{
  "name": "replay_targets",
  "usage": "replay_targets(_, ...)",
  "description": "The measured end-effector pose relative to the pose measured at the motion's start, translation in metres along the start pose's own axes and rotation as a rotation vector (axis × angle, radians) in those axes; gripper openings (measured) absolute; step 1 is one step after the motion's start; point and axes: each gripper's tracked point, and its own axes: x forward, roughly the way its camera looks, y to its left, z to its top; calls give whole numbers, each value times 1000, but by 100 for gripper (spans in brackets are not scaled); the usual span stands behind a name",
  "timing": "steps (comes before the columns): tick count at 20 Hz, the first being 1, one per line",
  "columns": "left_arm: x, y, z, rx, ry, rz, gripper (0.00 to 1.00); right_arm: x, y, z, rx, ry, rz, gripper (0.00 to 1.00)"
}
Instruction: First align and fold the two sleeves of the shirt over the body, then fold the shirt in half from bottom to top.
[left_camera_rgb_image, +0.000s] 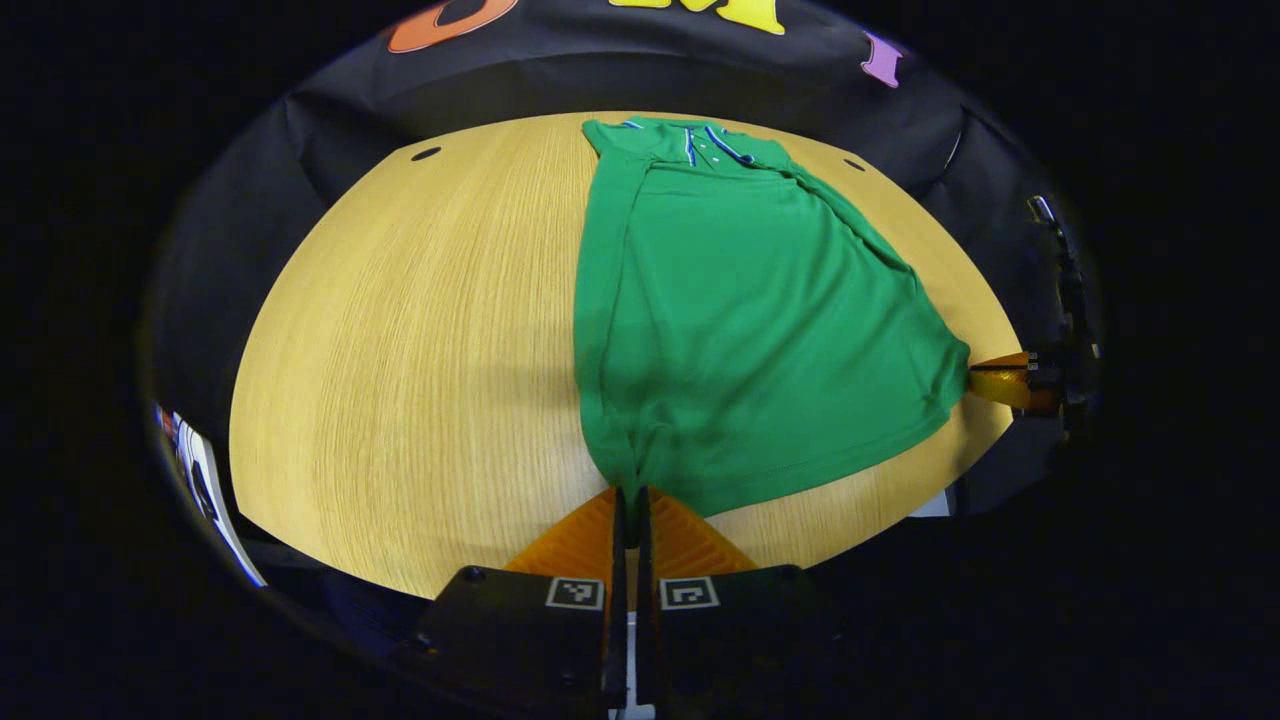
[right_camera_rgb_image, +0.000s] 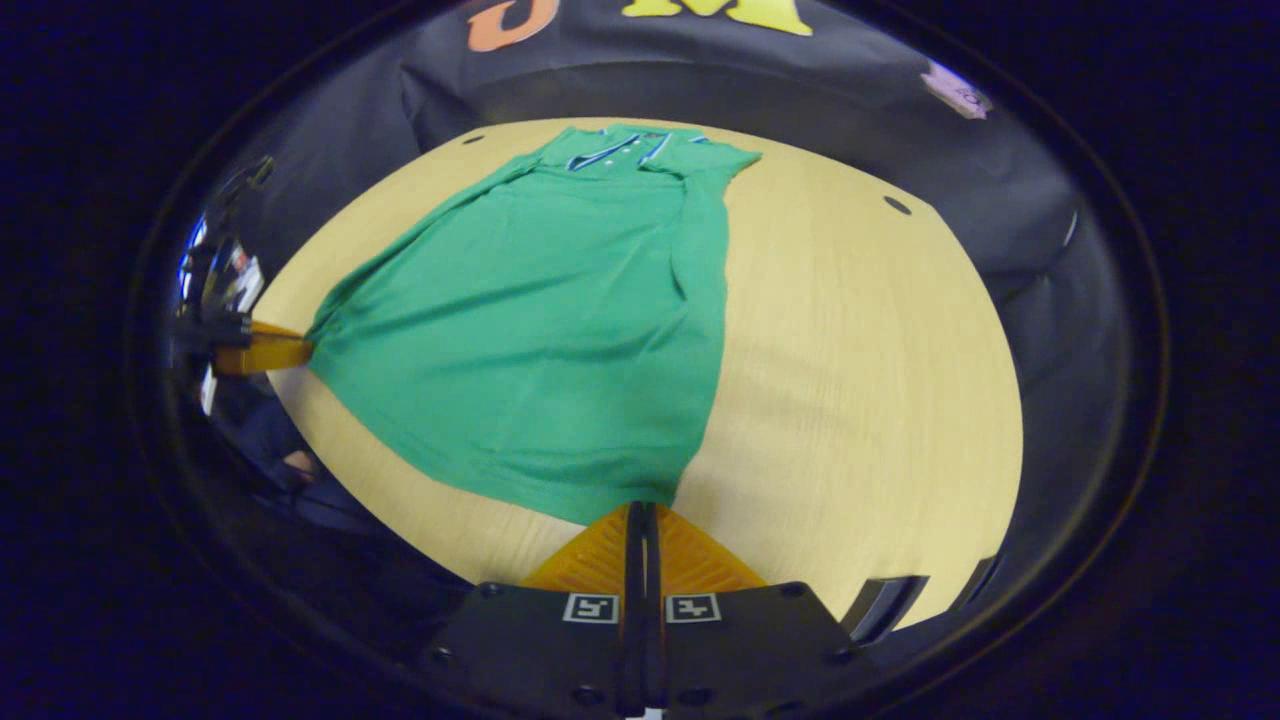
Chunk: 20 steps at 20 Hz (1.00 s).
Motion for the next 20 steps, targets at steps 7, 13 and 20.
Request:
replay_targets(7,-5,2,5,16,-2,-11,6,-17,-4,15,33,-30,25,2)
replay_targets(13,-22,1,57,25,-107,-36,6,-34,-9,66,77,-119,57,2)
replay_targets(20,-28,1,130,23,-199,-58,6,-46,-23,128,108,-206,85,2)
